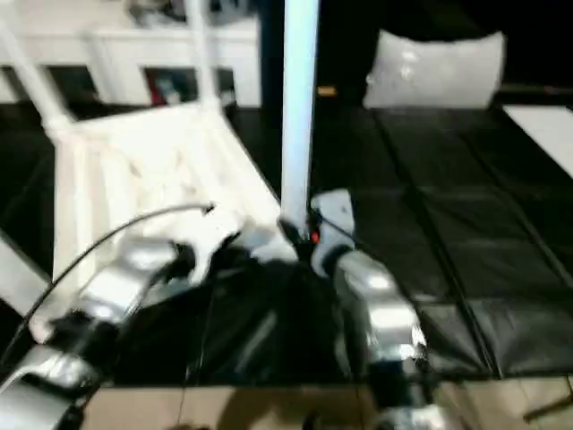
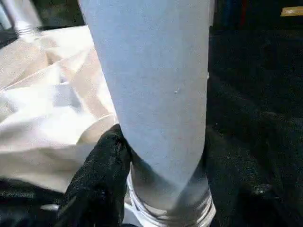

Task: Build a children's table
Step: Rotate leg to tighten

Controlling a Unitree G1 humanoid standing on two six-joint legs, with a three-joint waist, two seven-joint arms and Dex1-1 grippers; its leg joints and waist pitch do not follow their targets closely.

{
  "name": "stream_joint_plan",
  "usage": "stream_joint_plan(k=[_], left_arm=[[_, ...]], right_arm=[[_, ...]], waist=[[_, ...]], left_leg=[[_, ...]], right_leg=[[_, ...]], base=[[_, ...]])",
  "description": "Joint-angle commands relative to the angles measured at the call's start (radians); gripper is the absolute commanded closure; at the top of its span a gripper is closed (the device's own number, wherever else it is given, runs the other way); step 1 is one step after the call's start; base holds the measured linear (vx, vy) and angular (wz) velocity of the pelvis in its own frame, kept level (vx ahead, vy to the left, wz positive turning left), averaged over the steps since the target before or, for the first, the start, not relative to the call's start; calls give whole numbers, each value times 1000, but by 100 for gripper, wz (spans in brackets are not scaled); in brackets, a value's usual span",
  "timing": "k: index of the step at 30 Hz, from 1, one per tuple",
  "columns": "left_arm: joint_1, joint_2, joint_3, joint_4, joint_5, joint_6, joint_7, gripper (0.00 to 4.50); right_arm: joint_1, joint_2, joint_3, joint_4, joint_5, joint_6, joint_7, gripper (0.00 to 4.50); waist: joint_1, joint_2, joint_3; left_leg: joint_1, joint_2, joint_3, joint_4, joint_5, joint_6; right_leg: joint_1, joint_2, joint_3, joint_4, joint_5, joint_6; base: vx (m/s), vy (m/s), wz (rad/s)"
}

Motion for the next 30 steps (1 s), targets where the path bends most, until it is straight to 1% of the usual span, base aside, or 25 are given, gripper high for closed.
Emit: stream_joint_plan(k=[1, 2, 3, 4, 5, 6, 7, 8, 9, 11, 12, 13, 14, 15, 16, 17, 18, 19, 21, 22, 23, 24, 26, 28, 30], left_arm=[[-31, -63, -37, -39, -20, -27, 43, 450], [-31, -63, -37, -39, -20, -27, 43, 450], [-23, -42, -37, -43, -15, -31, 23, 450], [-16, -21, -35, -46, -15, -41, 6, 450], [-13, -12, -35, -46, -16, -49, -3, 450], [-8, 10, -33, -46, -20, -65, -25, 450], [-6, 13, -31, -47, -20, -67, -31, 450], [-1, 27, -25, -48, -23, -83, -53, 450], [5, 43, -23, -50, -28, -101, -81, 450], [15, 71, -22, -52, -31, -118, -117, 450], [24, 91, -27, -58, -39, -144, -155, 450], [28, 98, -29, -61, -43, -156, -172, 450], [33, 114, -34, -65, -48, -172, -199, 450], [46, 155, -51, -75, -59, -217, -270, 450], [49, 167, -57, -77, -62, -231, -291, 450], [53, 179, -59, -80, -74, -238, -322, 450], [56, 188, -60, -83, -88, -243, -351, 450], [58, 192, -58, -85, -102, -246, -377, 450], [54, 214, -60, -84, -136, -264, -469, 450], [51, 219, -61, -80, -142, -267, -489, 450], [50, 220, -62, -79, -143, -270, -495, 450], [42, 230, -71, -70, -149, -282, -538, 450], [39, 234, -76, -65, -151, -287, -554, 450], [31, 248, -96, -48, -150, -320, -601, 450], [23, 257, -116, -39, -147, -342, -646, 450]], right_arm=[[56, 61, 179, 4, 37, 36, 107, 219], [56, 61, 179, 4, 37, 36, 107, 219], [87, 35, 151, -26, 52, 12, 135, 198], [104, 1, 127, -47, 68, -1, 163, 182], [110, -15, 115, -54, 75, -7, 175, 179], [119, -52, 87, -69, 97, -20, 213, 163], [121, -60, 80, -73, 102, -20, 223, 149], [124, -89, 59, -82, 116, -27, 252, 138], [124, -117, 44, -87, 125, -36, 286, 133], [122, -171, 32, -91, 135, -58, 355, 130], [119, -202, 24, -94, 145, -66, 400, 123], [117, -214, 20, -95, 150, -68, 416, 110], [115, -238, 17, -97, 160, -71, 452, 90], [105, -299, 13, -98, 187, -78, 543, 89], [102, -316, 13, -98, 194, -80, 570, 87], [96, -340, 12, -95, 206, -80, 608, 77], [89, -362, 12, -91, 218, -79, 642, 62], [83, -378, 12, -86, 228, -78, 671, 62], [58, -432, 24, -67, 249, -74, 779, 46], [51, -447, 34, -59, 245, -85, 809, 42], [49, -451, 37, -57, 244, -87, 816, 42], [38, -473, 62, -47, 242, -96, 875, 42], [34, -481, 70, -42, 246, -96, 900, 42], [18, -501, 93, -26, 260, -97, 966, 42], [-11, -514, 119, 9, 261, -102, 1029, 69]], waist=[[11, -13, -42], [14, 4, -57], [7, 15, -63], [5, 16, -63], [7, 15, -63], [8, 13, -67], [9, 12, -68], [9, 12, -68], [6, 10, -70], [4, 11, -75], [7, 12, -80], [6, 10, -82], [8, 12, -82], [13, 10, -92], [13, 9, -92], [13, 7, -90], [16, 10, -90], [20, 11, -90], [31, 8, -91], [33, 9, -92], [39, 10, -93], [43, 7, -92], [53, 9, -93], [56, 7, -94], [60, 5, -93]], left_leg=[[-49, 35, -32, -81, -65, -1], [-32, 43, -32, -87, -74, -9], [-1, 55, -24, -93, -211, -7], [-3, 56, -22, -94, -220, -5], [-2, 52, -15, -94, -241, 12], [-8, 49, -13, -93, -220, 31], [-12, 49, -10, -92, -192, 46], [-12, 49, -10, -92, -192, 46], [-15, 48, -9, -88, -172, 62], [-16, 49, -6, -83, -150, 76], [-14, 49, -6, -80, -137, 81], [-17, 50, -4, -77, -102, 93], [-15, 51, -3, -75, -91, 100], [-19, 51, -4, -66, -40, 127], [-19, 51, -2, -65, -37, 136], [-17, 52, 1, -66, -39, 145], [-15, 53, 1, -66, -51, 145], [-12, 56, 3, -66, -60, 145], [-9, 61, 4, -65, -69, 142], [-7, 61, 4, -64, -68, 140], [-7, 64, 4, -63, -60, 139], [-9, 63, 5, -62, -63, 137], [-6, 64, 7, -61, -67, 134], [-8, 63, 8, -60, -72, 134], [-7, 64, 9, -62, -97, 124]], right_leg=[[37, -67, 41, -149, -574, -74], [29, -44, 38, -136, -425, -97], [12, -30, 51, -120, -207, -171], [15, -28, 54, -116, -156, -191], [19, -25, 56, -121, -119, -209], [30, -29, 55, -120, -93, -219], [33, -31, 54, -120, -70, -223], [33, -31, 54, -120, -70, -223], [38, -33, 54, -121, -53, -233], [38, -34, 54, -119, -29, -245], [40, -34, 54, -117, -11, -250], [40, -32, 54, -111, 40, -262], [38, -32, 54, -111, 56, -268], [44, -32, 51, -98, 142, -289], [43, -31, 51, -97, 160, -294], [38, -30, 51, -97, 158, -302], [38, -31, 50, -97, 144, -307], [35, -32, 51, -97, 126, -313], [33, -33, 51, -95, 98, -320], [32, -32, 50, -93, 98, -323], [31, -33, 50, -89, 105, -326], [31, -32, 50, -89, 100, -326], [29, -35, 51, -88, 92, -323], [28, -36, 50, -88, 90, -323], [28, -38, 50, -92, 49, -316]], base=[[87, 25, -29], [118, 26, -24], [53, 4, -1], [0, 0, 0], [0, 0, 0], [0, 0, 0], [0, 0, 0], [0, 0, 0], [0, 0, 0], [0, 0, 0], [0, 0, 0], [0, 0, 0], [0, 0, 0], [0, 0, 0], [0, 0, 0], [0, 0, 0], [0, 0, 0], [0, 0, 0], [0, 0, 0], [0, 0, 0], [0, 0, 0], [0, 0, 0], [0, 0, 0], [0, 0, 0], [0, 0, 0]])
